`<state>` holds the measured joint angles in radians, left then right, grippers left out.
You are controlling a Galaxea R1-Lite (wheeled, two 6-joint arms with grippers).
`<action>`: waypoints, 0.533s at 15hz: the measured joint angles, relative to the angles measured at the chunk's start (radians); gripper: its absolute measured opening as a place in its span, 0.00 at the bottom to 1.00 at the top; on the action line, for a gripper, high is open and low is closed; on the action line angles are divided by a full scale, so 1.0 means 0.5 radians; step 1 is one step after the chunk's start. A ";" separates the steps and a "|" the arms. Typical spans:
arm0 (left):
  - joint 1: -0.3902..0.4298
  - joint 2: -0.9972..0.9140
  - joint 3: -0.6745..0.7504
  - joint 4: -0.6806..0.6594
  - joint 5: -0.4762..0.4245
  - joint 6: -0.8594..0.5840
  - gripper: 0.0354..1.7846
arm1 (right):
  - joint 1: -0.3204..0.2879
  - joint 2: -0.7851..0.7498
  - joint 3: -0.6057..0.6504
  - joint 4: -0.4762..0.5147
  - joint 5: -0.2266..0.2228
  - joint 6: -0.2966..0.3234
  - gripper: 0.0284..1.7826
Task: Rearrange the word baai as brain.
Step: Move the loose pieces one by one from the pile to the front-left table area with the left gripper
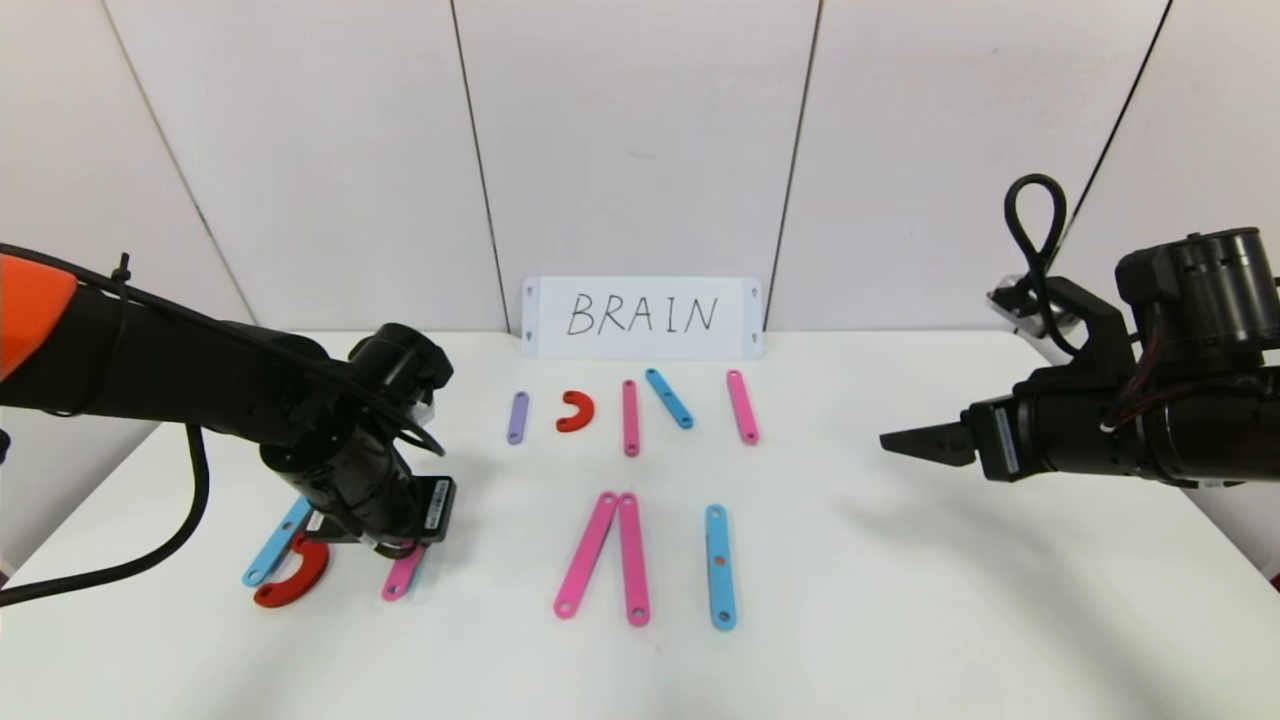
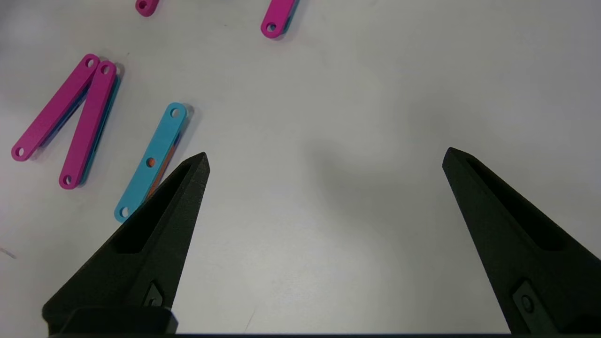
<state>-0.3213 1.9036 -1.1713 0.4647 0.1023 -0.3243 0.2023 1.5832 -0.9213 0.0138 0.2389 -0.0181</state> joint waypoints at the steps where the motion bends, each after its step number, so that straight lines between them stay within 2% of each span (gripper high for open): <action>1: -0.004 0.002 0.007 0.001 0.001 0.000 0.15 | -0.001 0.000 0.000 0.000 -0.001 0.000 0.98; 5: -0.008 0.009 0.011 -0.002 0.005 0.002 0.19 | -0.001 0.000 0.000 -0.001 0.000 0.000 0.98; 8: -0.007 0.021 0.011 -0.001 0.003 0.001 0.34 | 0.000 0.000 0.000 0.000 0.000 0.000 0.98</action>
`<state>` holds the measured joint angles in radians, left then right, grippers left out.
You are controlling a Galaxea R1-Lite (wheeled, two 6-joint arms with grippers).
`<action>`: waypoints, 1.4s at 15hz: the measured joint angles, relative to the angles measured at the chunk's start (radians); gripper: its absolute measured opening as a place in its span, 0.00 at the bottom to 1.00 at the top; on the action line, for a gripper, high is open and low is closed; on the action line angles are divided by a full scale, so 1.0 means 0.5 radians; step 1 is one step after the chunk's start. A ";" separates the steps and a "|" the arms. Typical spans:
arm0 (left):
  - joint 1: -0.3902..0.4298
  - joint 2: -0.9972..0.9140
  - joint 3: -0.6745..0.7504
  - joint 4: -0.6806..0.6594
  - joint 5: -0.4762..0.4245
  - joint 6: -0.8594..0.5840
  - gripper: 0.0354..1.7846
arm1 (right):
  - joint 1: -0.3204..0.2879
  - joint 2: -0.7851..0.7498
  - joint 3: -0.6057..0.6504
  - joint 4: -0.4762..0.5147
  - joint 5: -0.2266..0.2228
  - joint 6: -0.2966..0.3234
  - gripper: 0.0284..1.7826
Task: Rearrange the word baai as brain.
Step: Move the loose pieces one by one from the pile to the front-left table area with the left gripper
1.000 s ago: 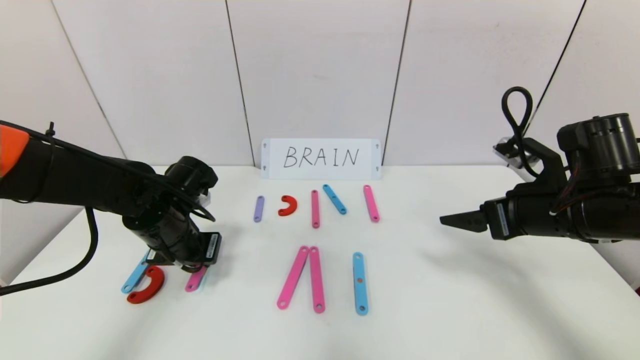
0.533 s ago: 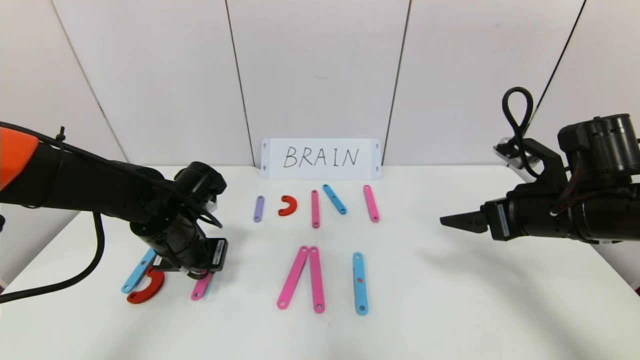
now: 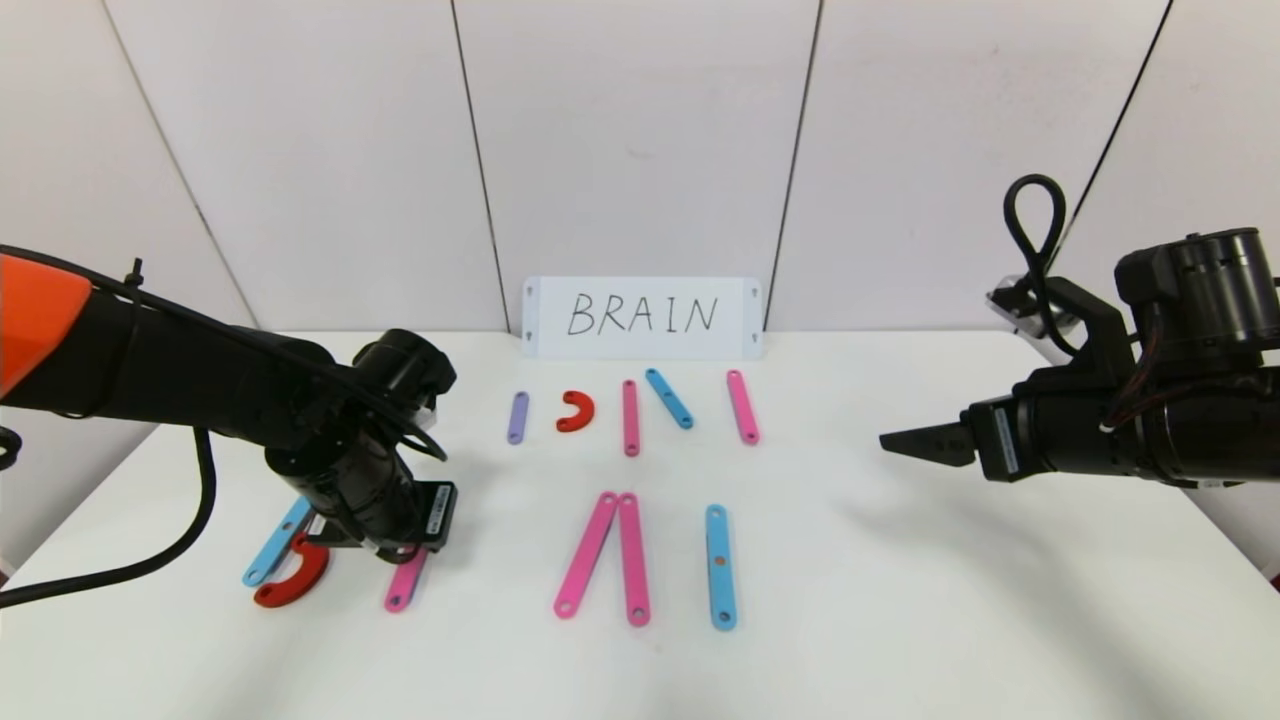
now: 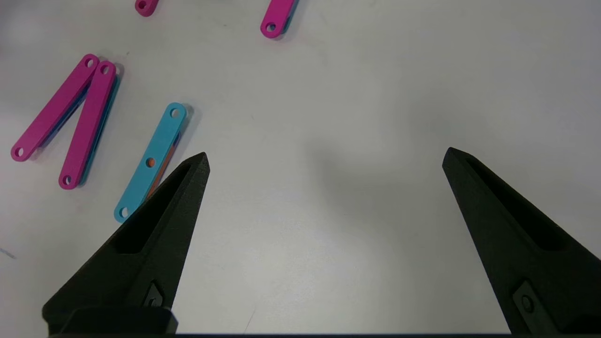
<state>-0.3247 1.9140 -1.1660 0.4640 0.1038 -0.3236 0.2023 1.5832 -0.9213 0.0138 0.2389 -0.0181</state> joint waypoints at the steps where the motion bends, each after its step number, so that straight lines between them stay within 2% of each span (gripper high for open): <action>1: 0.001 0.003 0.000 -0.001 -0.001 0.000 0.43 | 0.000 0.000 0.000 0.000 0.000 0.000 0.98; 4: 0.000 0.005 -0.002 -0.001 -0.003 -0.001 0.73 | 0.001 -0.001 0.002 -0.001 0.000 0.000 0.98; 6: -0.001 -0.002 -0.009 -0.001 -0.005 -0.002 0.87 | 0.002 -0.002 0.002 -0.001 0.000 0.000 0.98; 8: -0.002 -0.013 -0.018 0.000 -0.009 -0.001 0.95 | 0.004 -0.002 0.002 0.000 0.001 0.000 0.98; 12: -0.002 -0.054 -0.089 0.006 0.001 0.023 0.98 | 0.013 0.001 0.004 0.000 0.000 0.000 0.98; 21: -0.039 0.018 -0.594 -0.035 0.040 0.086 0.98 | 0.015 0.002 0.004 -0.001 -0.002 0.003 0.98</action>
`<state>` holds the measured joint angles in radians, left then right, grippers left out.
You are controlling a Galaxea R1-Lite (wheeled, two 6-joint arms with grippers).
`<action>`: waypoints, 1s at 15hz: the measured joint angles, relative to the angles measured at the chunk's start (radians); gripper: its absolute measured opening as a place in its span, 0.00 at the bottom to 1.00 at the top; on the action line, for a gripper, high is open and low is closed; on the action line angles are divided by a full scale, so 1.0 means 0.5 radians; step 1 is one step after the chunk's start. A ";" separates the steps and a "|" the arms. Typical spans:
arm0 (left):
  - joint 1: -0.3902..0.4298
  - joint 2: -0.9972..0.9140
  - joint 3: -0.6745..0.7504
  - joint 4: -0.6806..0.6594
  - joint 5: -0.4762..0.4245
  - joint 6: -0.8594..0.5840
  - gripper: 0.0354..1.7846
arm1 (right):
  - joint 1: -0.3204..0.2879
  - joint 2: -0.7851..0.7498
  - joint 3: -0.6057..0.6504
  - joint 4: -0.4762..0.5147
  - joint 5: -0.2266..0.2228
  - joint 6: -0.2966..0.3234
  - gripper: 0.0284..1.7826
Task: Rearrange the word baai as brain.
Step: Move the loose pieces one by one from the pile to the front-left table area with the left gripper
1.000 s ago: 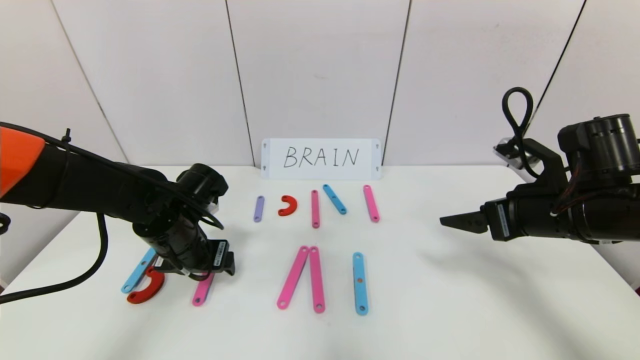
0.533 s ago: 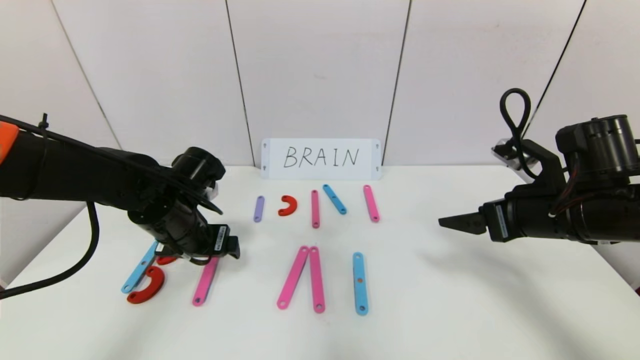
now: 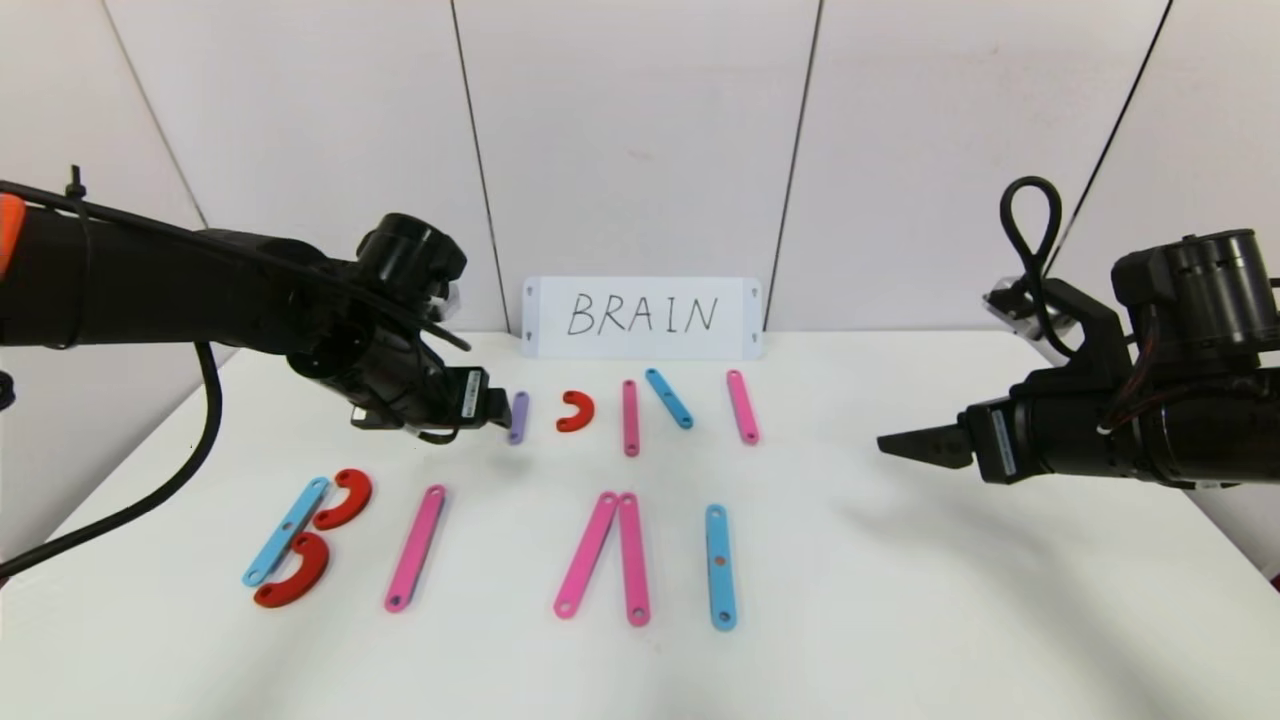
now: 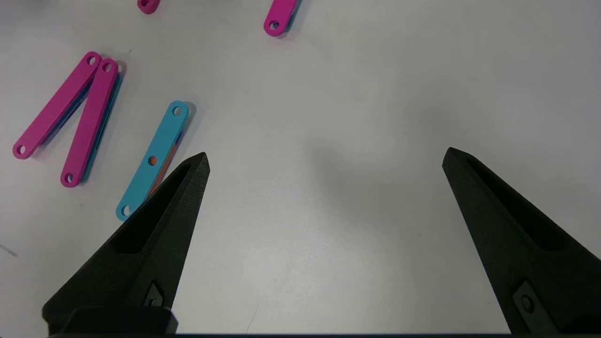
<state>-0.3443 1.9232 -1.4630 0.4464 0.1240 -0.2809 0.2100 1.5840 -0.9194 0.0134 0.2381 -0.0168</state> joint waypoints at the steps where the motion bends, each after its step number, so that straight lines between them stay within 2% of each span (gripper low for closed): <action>1: -0.011 0.026 -0.043 -0.034 0.004 -0.001 0.98 | 0.000 0.000 0.000 0.000 -0.001 0.000 0.98; 8: -0.131 0.286 -0.403 -0.134 0.140 0.058 0.98 | -0.018 -0.004 -0.014 -0.002 -0.001 0.014 0.98; 15: -0.229 0.587 -0.651 -0.143 0.149 0.160 0.98 | -0.040 0.003 -0.030 -0.004 0.002 0.021 0.98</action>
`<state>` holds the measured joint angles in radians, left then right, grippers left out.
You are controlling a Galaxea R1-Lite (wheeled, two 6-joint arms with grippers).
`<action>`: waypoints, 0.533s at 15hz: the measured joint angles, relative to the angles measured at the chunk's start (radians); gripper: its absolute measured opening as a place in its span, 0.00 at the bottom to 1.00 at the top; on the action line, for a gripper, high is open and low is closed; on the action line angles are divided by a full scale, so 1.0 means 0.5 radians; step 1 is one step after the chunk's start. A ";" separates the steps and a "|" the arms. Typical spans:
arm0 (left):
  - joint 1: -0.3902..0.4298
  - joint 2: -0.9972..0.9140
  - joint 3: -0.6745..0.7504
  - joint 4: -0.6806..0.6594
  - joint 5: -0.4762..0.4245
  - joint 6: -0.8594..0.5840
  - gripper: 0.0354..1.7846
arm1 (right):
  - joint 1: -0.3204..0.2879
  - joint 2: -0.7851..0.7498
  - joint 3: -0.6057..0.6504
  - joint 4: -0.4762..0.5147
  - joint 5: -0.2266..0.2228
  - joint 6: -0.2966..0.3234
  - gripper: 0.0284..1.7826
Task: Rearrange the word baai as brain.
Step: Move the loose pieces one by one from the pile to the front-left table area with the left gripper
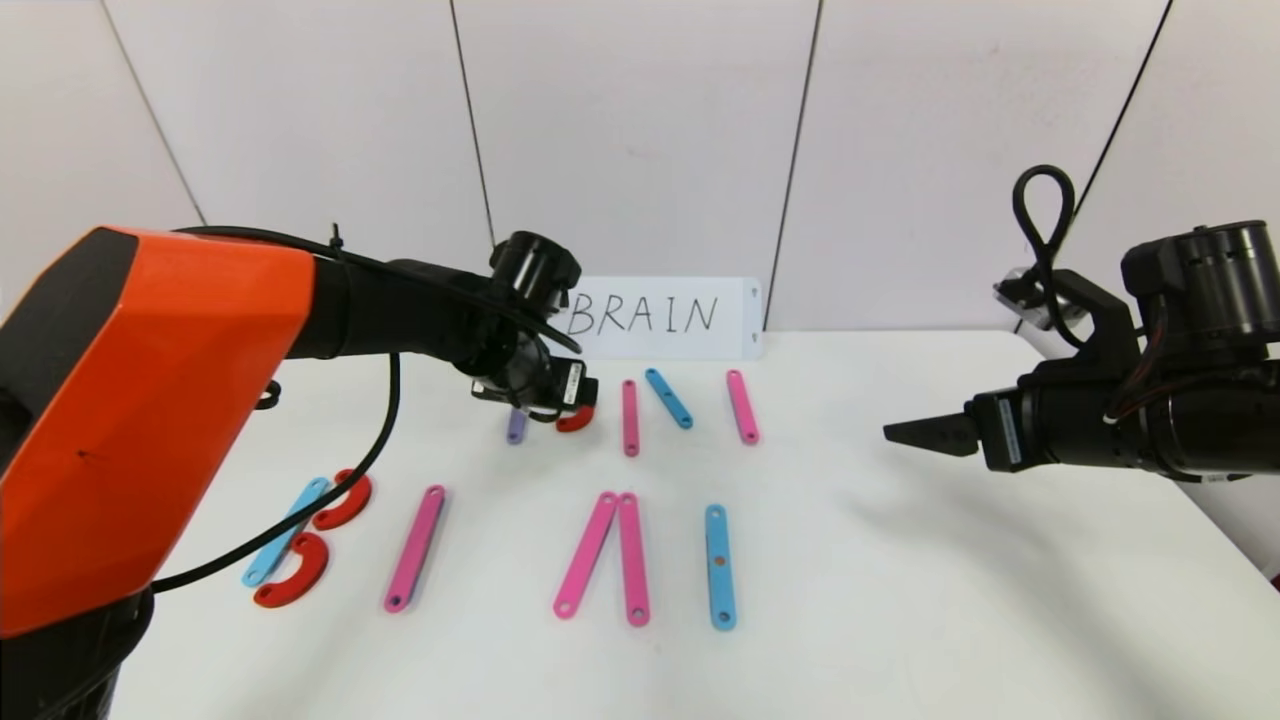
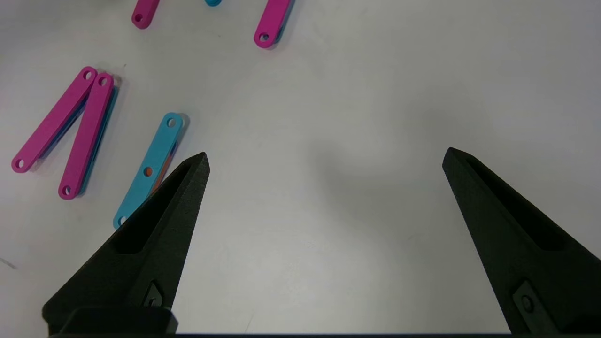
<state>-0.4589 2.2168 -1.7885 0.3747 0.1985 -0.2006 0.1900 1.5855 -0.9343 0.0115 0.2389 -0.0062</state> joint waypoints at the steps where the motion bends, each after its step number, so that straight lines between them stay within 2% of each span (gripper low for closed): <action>1: -0.014 0.038 -0.020 -0.004 0.001 0.000 0.98 | -0.001 0.001 0.000 -0.009 -0.001 0.002 0.98; 4: -0.048 0.137 -0.090 -0.011 0.015 -0.003 0.98 | -0.003 0.004 0.020 -0.107 0.003 0.002 0.98; 8: -0.062 0.281 -0.249 -0.011 0.125 -0.025 0.98 | -0.008 0.010 0.030 -0.112 0.004 0.002 0.98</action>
<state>-0.4900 2.3572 -1.9132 0.3689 0.2611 -0.2130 0.1860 1.5904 -0.9191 -0.0447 0.2409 -0.0053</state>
